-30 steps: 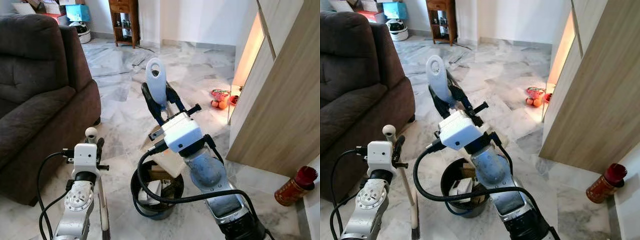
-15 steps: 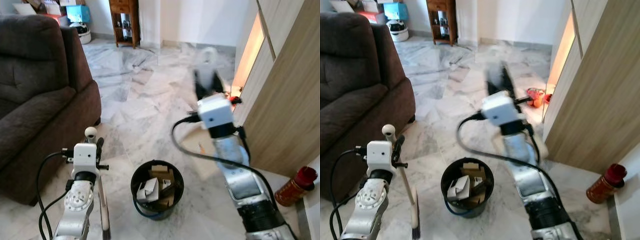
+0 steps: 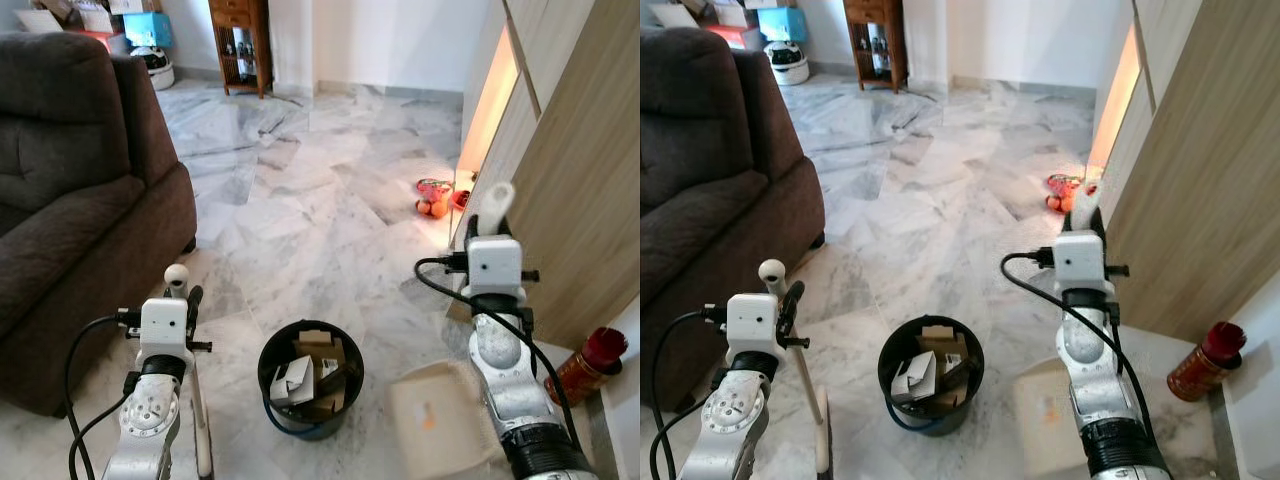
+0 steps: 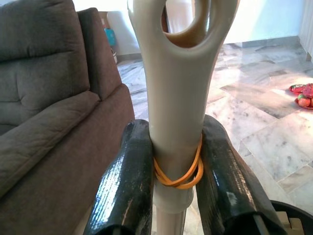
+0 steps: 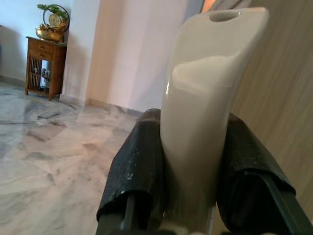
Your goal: Sweep floor
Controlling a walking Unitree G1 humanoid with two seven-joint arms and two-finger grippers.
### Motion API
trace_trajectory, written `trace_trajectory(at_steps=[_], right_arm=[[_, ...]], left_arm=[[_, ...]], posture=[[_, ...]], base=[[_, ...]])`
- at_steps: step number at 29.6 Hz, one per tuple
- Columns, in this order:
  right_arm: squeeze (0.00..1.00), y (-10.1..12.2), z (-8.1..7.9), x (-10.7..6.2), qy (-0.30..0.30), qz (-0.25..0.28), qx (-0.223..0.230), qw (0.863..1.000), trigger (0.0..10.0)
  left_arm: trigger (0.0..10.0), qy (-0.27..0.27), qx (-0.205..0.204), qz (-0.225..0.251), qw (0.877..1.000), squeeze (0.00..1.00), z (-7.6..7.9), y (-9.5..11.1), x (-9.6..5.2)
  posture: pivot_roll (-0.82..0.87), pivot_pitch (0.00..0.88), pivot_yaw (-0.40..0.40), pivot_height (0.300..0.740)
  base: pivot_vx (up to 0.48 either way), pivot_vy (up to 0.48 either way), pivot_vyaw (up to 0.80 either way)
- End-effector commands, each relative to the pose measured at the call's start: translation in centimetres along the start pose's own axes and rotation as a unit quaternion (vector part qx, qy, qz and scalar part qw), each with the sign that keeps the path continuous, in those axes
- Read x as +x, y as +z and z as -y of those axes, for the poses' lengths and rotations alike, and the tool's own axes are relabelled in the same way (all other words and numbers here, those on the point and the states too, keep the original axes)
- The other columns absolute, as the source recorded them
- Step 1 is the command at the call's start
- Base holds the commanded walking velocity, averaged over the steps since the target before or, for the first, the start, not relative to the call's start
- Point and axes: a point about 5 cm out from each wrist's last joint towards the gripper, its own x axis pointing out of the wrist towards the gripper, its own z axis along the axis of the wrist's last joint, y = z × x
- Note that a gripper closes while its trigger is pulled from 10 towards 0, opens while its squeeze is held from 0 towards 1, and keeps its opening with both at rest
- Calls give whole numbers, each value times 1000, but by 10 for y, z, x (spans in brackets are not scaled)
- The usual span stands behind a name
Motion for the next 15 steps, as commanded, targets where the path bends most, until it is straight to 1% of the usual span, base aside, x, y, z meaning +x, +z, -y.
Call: trace_trajectory(at_steps=[1, 5, 8, 15], right_arm=[[0, 0, 6, 2, -17, 6, 9, 1000, 10000], [0, -13, 11, 0, -30, -15, 14, 999, 10000], [0, -15, 12, 0, -29, -18, 15, 999, 10000], [0, -21, 9, -2, -25, -29, 40, 998, 10000]], left_arm=[[10000, 2, 12, 26, 1000, 0, -7, 9, 1], [10000, -1, 11, 21, 1000, 0, -7, 7, -2], [10000, -2, 10, 19, 1000, 0, -6, 6, -2], [10000, -5, 4, 22, 1000, 0, -5, 7, -2]], posture=[[160, 0, 32, 740], [158, 0, 34, 740], [160, 0, 35, 740], [156, 0, 35, 740]], base=[[0, 0, 0], [0, 0, 0], [0, 0, 0], [0, 0, 0]])
